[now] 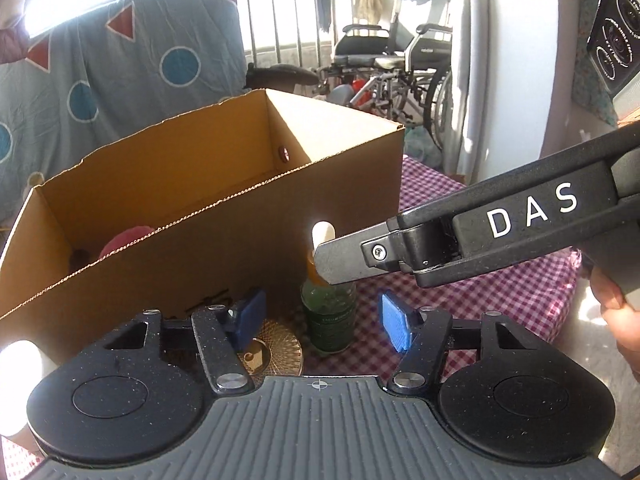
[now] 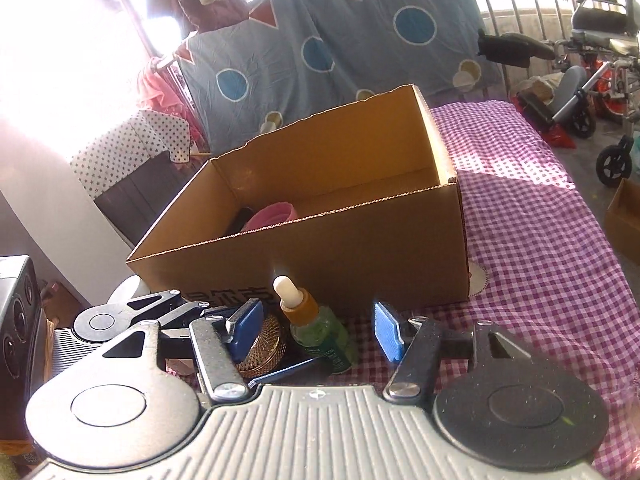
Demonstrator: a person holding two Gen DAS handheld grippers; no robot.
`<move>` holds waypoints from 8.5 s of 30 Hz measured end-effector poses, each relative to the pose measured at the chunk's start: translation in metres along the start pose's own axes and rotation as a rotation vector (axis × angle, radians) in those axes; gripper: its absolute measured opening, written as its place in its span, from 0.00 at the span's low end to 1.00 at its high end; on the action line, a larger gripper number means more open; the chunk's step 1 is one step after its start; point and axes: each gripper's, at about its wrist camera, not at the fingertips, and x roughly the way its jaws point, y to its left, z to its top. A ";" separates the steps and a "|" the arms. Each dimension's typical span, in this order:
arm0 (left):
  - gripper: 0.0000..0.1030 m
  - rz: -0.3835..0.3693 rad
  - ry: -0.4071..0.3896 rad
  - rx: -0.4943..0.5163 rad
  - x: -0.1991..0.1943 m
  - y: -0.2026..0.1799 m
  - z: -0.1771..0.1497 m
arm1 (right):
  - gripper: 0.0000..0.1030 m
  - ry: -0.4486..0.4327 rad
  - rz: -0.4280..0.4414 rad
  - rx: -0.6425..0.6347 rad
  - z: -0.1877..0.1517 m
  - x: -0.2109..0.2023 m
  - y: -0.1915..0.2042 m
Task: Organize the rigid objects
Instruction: 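Grasp the green dropper bottle by its neck with the right gripper, then lift the dropper bottle into the box and open the right gripper, then withdraw the right gripper and move it to the gold-lidded jar, then grasp the gold-lidded jar by its lid with the right gripper, then lift the gold-lidded jar up over the box wall with the right gripper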
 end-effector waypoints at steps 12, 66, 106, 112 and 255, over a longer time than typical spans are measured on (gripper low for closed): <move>0.31 -0.034 -0.005 -0.028 0.007 -0.002 0.001 | 0.24 0.029 0.011 -0.054 0.004 0.015 0.009; 0.31 -0.058 -0.036 0.011 -0.021 -0.024 0.026 | 0.24 -0.060 0.023 -0.119 0.026 -0.050 0.016; 0.37 0.096 0.382 -0.446 0.126 0.153 0.114 | 0.25 0.279 0.123 -0.136 0.184 0.204 -0.004; 0.51 0.093 0.382 -0.445 0.122 0.150 0.114 | 0.27 0.272 0.111 -0.149 0.183 0.200 -0.004; 0.56 -0.061 0.192 -0.063 0.027 -0.027 -0.013 | 0.40 0.121 0.144 0.436 -0.051 -0.001 -0.065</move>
